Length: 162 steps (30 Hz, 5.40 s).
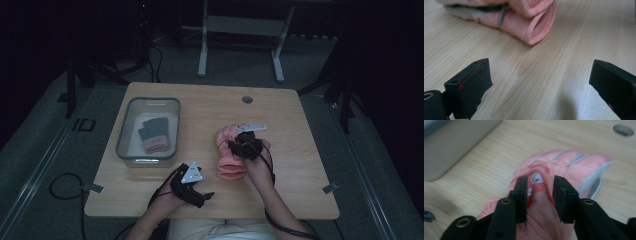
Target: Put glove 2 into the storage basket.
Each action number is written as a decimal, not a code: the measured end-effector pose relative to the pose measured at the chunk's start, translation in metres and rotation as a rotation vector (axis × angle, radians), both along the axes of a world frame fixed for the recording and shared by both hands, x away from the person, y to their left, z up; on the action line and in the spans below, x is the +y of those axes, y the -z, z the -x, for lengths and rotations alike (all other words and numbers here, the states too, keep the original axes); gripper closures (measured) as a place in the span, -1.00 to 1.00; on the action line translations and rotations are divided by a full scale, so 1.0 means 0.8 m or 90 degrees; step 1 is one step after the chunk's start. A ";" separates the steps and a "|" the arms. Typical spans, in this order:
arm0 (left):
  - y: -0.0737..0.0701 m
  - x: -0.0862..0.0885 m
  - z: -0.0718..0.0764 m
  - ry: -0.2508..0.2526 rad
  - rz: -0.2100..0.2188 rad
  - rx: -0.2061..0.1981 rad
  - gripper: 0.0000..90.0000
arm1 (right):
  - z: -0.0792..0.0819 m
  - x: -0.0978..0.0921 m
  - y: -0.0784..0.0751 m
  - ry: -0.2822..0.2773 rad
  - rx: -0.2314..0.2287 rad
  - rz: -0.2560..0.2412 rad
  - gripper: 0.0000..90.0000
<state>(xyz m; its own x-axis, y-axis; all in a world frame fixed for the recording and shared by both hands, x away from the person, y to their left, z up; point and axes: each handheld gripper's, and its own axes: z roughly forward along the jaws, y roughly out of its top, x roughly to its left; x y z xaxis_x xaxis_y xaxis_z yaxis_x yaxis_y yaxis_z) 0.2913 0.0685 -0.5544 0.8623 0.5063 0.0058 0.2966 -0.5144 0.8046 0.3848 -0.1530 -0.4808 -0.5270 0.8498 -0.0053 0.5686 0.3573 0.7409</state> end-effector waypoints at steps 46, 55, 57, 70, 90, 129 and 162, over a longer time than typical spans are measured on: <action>0.006 -0.060 -0.190 -0.182 0.200 0.395 -0.03 | -0.036 -0.075 0.062 -0.023 0.208 -0.141 0.12; -0.033 -0.066 -0.171 -0.158 0.145 0.331 0.58 | -0.021 -0.074 0.055 -0.036 0.167 -0.163 0.43; -0.042 -0.066 -0.167 -0.157 0.140 0.315 0.59 | -0.017 -0.075 0.051 -0.038 0.160 -0.173 0.44; -0.113 -0.036 -0.152 -0.159 0.155 0.238 0.61 | -0.011 -0.054 -0.009 -0.079 0.096 -0.197 0.45; -0.181 0.052 -0.143 -0.235 0.179 0.176 0.61 | -0.038 0.031 -0.078 -0.158 0.053 -0.190 0.46; -0.179 0.228 -0.122 -0.413 0.230 0.162 0.61 | -0.089 0.230 -0.096 -0.307 0.074 -0.136 0.46; -0.092 0.229 -0.153 -0.500 0.142 0.274 0.56 | -0.117 0.268 -0.008 -0.284 0.173 -0.053 0.46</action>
<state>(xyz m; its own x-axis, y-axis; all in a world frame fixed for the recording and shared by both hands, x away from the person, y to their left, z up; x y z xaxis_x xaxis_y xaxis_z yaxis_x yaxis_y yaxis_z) 0.4136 0.2521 -0.4806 0.1762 0.8979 -0.4035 0.7917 0.1143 0.6001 0.4788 0.0617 -0.4745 -0.8105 0.5347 0.2393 0.5501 0.5544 0.6245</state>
